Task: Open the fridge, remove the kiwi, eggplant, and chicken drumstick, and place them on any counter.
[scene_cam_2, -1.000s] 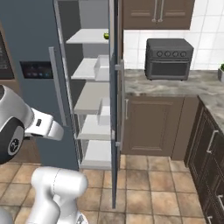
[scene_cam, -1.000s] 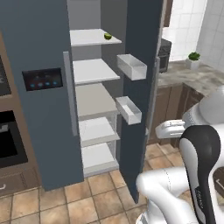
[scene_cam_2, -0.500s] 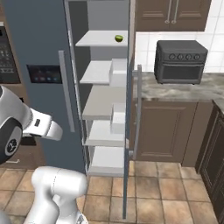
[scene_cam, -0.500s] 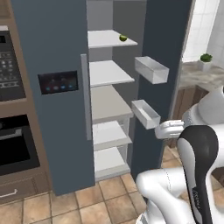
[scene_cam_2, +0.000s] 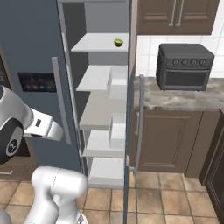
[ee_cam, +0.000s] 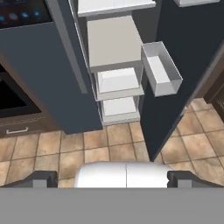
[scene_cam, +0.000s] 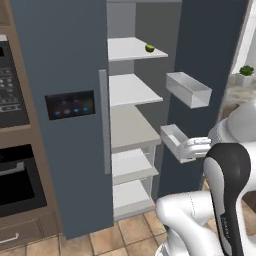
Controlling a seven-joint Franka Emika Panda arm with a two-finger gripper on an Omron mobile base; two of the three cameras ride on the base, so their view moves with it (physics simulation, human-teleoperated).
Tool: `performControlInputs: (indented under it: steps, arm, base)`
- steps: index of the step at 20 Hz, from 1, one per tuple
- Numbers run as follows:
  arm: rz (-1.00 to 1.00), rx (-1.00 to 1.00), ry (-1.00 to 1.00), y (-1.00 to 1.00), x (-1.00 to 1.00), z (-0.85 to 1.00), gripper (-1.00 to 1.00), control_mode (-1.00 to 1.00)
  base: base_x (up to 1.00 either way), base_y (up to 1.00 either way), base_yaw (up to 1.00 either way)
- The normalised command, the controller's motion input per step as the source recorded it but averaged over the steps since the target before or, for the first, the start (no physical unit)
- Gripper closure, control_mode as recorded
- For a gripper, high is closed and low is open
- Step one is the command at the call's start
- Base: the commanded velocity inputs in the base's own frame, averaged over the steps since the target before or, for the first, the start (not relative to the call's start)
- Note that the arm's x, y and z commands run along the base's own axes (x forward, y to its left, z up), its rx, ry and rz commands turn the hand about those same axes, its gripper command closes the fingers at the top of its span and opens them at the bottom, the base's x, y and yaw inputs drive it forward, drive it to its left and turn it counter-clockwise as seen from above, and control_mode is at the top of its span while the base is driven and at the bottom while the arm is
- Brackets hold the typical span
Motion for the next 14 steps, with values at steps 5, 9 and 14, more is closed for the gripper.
performControlInputs:
  steps: [5,9,14]
  arm:
    - [0.00,0.00,0.00,0.00,0.00,0.00,-1.00,1.00]
    - [0.00,0.00,0.00,0.00,0.00,0.00,-1.00,1.00]
    - [0.00,0.00,0.00,0.00,0.00,0.00,-1.00,1.00]
  base:
    - [0.56,0.24,0.00]
    - [0.54,0.40,0.00]
    - [0.45,0.36,0.00]
